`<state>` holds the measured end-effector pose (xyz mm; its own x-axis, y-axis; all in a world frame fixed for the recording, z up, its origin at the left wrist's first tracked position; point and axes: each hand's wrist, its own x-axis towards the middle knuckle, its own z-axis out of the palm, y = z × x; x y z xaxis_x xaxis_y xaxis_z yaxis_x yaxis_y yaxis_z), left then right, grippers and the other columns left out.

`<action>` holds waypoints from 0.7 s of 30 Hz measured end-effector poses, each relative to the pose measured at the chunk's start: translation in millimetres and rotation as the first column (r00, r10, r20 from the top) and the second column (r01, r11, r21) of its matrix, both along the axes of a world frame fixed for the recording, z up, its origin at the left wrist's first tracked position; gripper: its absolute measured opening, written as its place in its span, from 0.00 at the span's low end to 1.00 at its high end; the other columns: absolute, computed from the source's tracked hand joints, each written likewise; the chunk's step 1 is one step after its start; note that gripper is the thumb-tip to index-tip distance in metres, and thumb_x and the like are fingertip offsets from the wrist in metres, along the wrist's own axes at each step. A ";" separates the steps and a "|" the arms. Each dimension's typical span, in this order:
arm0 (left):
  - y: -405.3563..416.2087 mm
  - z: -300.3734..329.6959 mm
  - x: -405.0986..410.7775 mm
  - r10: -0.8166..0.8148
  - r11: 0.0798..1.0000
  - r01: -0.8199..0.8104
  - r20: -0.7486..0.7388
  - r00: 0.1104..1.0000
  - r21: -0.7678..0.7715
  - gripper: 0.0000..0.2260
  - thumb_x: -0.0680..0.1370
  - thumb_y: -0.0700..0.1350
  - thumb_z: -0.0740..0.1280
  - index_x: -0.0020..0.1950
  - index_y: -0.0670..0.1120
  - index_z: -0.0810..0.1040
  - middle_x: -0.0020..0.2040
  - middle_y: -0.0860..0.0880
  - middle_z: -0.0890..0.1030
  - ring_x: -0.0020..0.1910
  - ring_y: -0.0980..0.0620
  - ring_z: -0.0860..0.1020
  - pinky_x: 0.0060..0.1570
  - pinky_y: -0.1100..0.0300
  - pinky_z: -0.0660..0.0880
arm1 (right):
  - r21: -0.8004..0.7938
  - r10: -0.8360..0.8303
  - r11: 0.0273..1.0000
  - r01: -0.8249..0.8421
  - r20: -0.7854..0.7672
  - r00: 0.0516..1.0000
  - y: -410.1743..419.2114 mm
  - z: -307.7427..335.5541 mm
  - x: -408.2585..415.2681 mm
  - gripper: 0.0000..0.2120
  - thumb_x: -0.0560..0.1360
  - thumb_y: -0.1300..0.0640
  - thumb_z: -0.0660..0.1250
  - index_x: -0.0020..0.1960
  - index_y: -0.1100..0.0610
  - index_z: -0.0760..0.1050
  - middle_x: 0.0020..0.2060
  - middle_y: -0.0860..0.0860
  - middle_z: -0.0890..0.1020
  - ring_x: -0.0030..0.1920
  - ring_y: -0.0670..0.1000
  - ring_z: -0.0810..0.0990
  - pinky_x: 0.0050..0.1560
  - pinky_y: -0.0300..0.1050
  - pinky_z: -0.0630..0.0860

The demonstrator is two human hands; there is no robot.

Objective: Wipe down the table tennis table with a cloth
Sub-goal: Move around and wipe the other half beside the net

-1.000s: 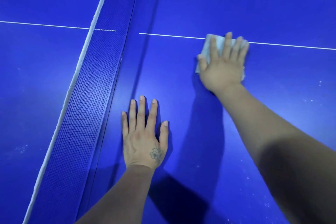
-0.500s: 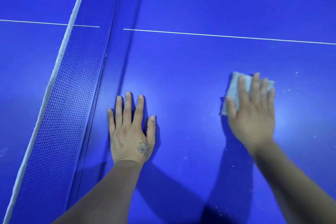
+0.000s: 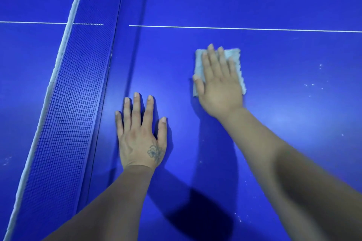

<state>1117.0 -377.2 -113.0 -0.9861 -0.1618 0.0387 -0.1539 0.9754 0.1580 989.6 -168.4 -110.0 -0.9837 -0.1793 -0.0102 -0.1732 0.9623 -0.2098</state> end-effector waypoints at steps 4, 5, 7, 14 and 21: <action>-1.0 -0.3 0.2 -0.003 1.000 0.003 0.009 1.000 -0.009 0.30 0.87 0.61 0.52 0.87 0.52 0.59 0.88 0.47 0.54 0.88 0.45 0.49 0.84 0.37 0.50 | 0.031 0.072 0.997 -0.072 -0.003 0.997 8.7 1.3 87.0 0.31 0.89 0.44 0.47 0.87 0.58 0.49 0.87 0.53 0.50 0.86 0.55 0.46 0.85 0.60 0.50; -0.7 -0.5 0.4 -0.002 1.000 0.002 0.013 1.000 -0.011 0.30 0.87 0.61 0.51 0.87 0.52 0.58 0.88 0.47 0.54 0.88 0.45 0.48 0.84 0.37 0.49 | 0.038 0.076 0.996 -0.076 0.005 0.997 17.6 1.8 106.1 0.31 0.89 0.44 0.48 0.87 0.58 0.50 0.87 0.53 0.50 0.86 0.55 0.46 0.84 0.60 0.51; -0.5 -0.8 0.5 -0.001 1.000 0.001 0.018 1.000 -0.009 0.30 0.87 0.62 0.51 0.88 0.53 0.58 0.88 0.48 0.53 0.88 0.46 0.48 0.84 0.37 0.49 | 0.041 0.055 0.998 -0.055 0.007 0.998 43.7 2.5 131.1 0.31 0.89 0.45 0.49 0.87 0.58 0.52 0.87 0.52 0.52 0.86 0.54 0.48 0.84 0.61 0.54; -0.3 0.8 -0.7 -0.004 1.000 0.004 0.014 1.000 0.002 0.30 0.87 0.61 0.52 0.88 0.52 0.58 0.88 0.47 0.53 0.88 0.45 0.48 0.85 0.37 0.48 | 0.073 -0.304 0.951 0.300 0.043 0.952 125.4 2.6 82.2 0.32 0.87 0.42 0.46 0.87 0.55 0.53 0.86 0.53 0.55 0.86 0.59 0.51 0.83 0.64 0.52; -1.4 0.6 -0.6 -0.003 1.000 0.003 0.013 1.000 -0.015 0.30 0.87 0.61 0.51 0.88 0.52 0.57 0.88 0.47 0.53 0.88 0.44 0.48 0.84 0.37 0.49 | 0.044 -0.310 0.951 0.307 0.074 0.948 43.4 0.7 -6.0 0.36 0.84 0.40 0.41 0.87 0.56 0.51 0.87 0.54 0.50 0.86 0.61 0.47 0.83 0.64 0.44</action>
